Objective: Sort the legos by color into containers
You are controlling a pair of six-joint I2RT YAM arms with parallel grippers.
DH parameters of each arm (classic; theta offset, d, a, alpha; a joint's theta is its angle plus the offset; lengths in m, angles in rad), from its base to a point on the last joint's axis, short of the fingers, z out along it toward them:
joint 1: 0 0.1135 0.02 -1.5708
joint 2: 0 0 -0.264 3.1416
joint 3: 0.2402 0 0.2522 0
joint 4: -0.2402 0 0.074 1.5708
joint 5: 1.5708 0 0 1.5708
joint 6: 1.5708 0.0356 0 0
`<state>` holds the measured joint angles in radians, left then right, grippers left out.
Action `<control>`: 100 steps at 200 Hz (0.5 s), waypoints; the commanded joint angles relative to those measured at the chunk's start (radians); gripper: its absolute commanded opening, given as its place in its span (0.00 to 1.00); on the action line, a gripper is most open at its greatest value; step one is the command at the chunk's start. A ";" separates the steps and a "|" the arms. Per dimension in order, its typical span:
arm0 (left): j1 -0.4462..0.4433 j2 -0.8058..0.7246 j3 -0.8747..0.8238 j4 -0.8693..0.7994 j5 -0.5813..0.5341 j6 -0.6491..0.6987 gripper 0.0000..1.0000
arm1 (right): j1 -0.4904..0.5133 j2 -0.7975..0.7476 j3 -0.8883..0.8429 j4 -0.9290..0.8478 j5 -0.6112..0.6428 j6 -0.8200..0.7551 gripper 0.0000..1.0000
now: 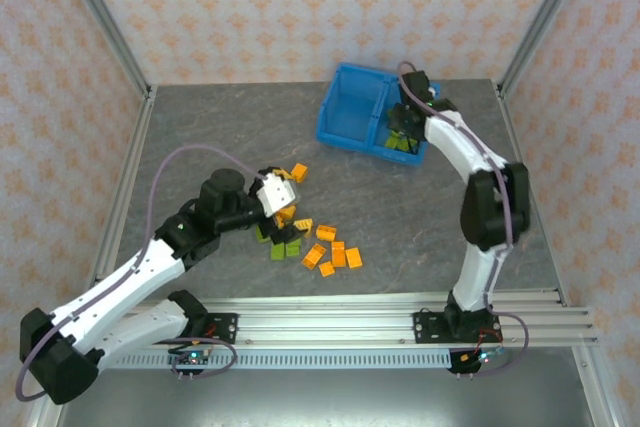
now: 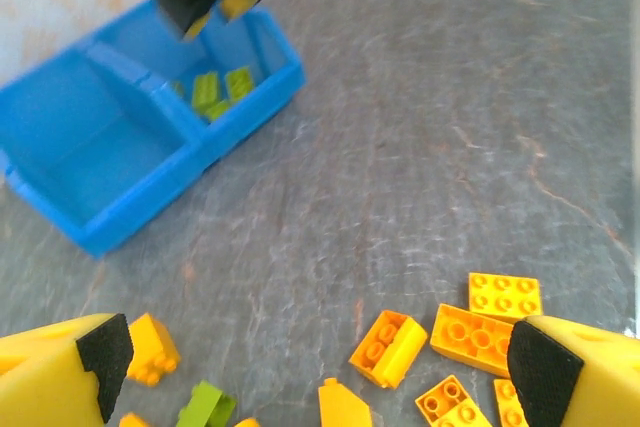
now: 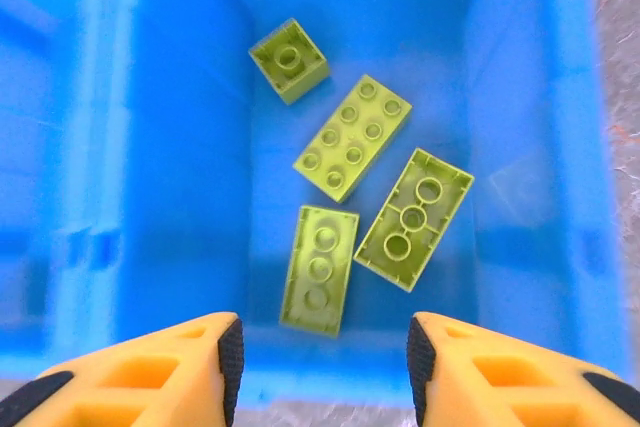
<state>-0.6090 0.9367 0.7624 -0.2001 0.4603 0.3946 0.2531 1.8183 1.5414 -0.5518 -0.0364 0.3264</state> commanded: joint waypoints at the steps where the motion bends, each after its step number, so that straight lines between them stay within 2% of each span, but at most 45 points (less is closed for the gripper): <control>1: -0.005 0.105 0.179 -0.119 -0.249 -0.299 1.00 | 0.063 -0.288 -0.172 0.115 -0.065 0.028 0.50; 22: -0.008 0.289 0.424 -0.397 -0.434 -0.558 0.96 | 0.166 -0.537 -0.350 0.176 -0.136 0.010 0.54; 38: -0.007 0.378 0.456 -0.433 -0.468 -0.665 0.92 | 0.236 -0.692 -0.450 0.199 -0.230 -0.005 0.60; 66: -0.006 0.538 0.479 -0.387 -0.475 -0.699 0.92 | 0.305 -0.822 -0.531 0.125 -0.392 0.007 0.72; 78: -0.005 0.627 0.522 -0.398 -0.495 -0.688 0.92 | 0.318 -0.842 -0.547 0.071 -0.449 0.015 0.82; 89: -0.003 0.711 0.567 -0.410 -0.510 -0.673 0.92 | 0.327 -0.858 -0.563 0.037 -0.468 0.015 0.92; 100: 0.004 0.791 0.612 -0.424 -0.529 -0.657 0.91 | 0.333 -0.880 -0.581 0.013 -0.464 0.018 0.95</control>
<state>-0.6090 1.6047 1.2808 -0.5461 0.0154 -0.2359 0.5713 0.9630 1.0069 -0.4370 -0.4095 0.3386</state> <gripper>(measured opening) 0.917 0.925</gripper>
